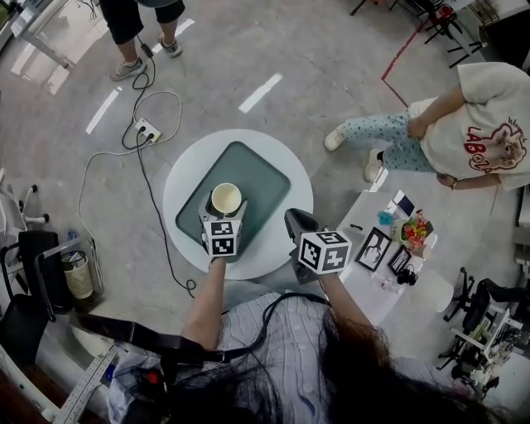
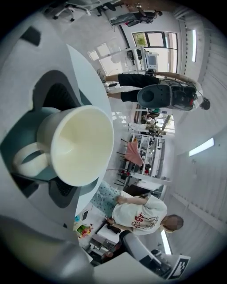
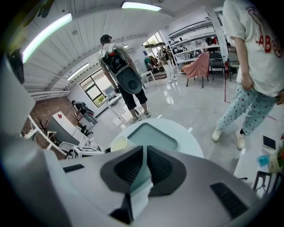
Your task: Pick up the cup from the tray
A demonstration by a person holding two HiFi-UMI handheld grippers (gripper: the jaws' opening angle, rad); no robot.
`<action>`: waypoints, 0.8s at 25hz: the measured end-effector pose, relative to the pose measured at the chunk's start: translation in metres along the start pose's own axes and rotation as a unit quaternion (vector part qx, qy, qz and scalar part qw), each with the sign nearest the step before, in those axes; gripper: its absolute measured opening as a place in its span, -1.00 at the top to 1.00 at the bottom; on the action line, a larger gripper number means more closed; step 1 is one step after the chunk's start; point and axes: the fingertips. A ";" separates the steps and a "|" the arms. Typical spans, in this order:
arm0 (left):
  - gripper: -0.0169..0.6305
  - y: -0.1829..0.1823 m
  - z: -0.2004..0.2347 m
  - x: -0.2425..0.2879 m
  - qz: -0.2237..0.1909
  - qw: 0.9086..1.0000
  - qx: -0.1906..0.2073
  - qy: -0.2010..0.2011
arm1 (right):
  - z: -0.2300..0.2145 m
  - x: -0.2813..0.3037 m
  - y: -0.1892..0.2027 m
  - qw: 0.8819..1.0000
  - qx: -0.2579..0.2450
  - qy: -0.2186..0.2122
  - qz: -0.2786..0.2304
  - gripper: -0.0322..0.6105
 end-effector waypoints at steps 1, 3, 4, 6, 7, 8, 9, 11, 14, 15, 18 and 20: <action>-0.44 0.002 -0.003 0.000 0.008 1.000 0.008 0.010 | 0.000 0.000 -0.001 1.000 0.000 -0.001 -0.001 0.76; -0.43 0.006 -0.008 0.003 0.021 0.999 0.028 0.033 | 0.001 0.000 -0.004 1.000 0.000 -0.002 -0.005 0.76; -0.43 0.008 -0.010 0.003 0.024 0.998 0.039 0.042 | 0.001 0.000 -0.005 1.000 0.000 -0.002 -0.007 0.76; -0.43 0.011 -0.013 0.001 0.032 0.996 0.060 0.058 | 0.004 0.000 -0.005 1.000 0.000 -0.003 -0.010 0.76; -0.43 0.013 -0.014 -0.002 0.037 0.995 0.068 0.065 | 0.006 0.001 -0.004 1.000 0.000 -0.003 -0.010 0.76; -0.43 0.014 -0.015 -0.005 0.040 0.994 0.074 0.072 | 0.008 0.001 -0.004 1.000 0.000 -0.003 -0.011 0.76; -0.43 0.014 -0.017 -0.009 0.041 0.993 0.078 0.078 | 0.010 0.001 -0.004 1.000 0.000 -0.004 -0.012 0.76; -0.43 0.009 -0.021 -0.016 0.035 0.992 0.083 0.091 | 0.013 0.001 -0.004 1.000 0.000 -0.005 -0.016 0.76; -0.43 -0.003 -0.028 -0.033 0.029 0.990 0.088 0.108 | 0.018 -0.001 -0.003 1.000 0.001 -0.007 -0.023 0.76; -0.43 -0.007 -0.030 -0.038 0.029 0.989 0.090 0.114 | 0.021 -0.001 -0.003 1.000 0.002 -0.007 -0.026 0.76; -0.43 -0.012 -0.034 -0.051 0.031 0.986 0.102 0.129 | 0.028 -0.002 -0.004 0.999 0.002 -0.010 -0.035 0.76; -0.43 -0.016 -0.036 -0.061 0.033 0.984 0.113 0.134 | 0.034 -0.003 -0.003 0.999 0.002 -0.012 -0.042 0.76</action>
Point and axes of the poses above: the fingertips, and each gripper's own axes: x forward along the fingers, z to its left, y out of its underside, and after that the axes turned 4 degrees about -x, right-handed
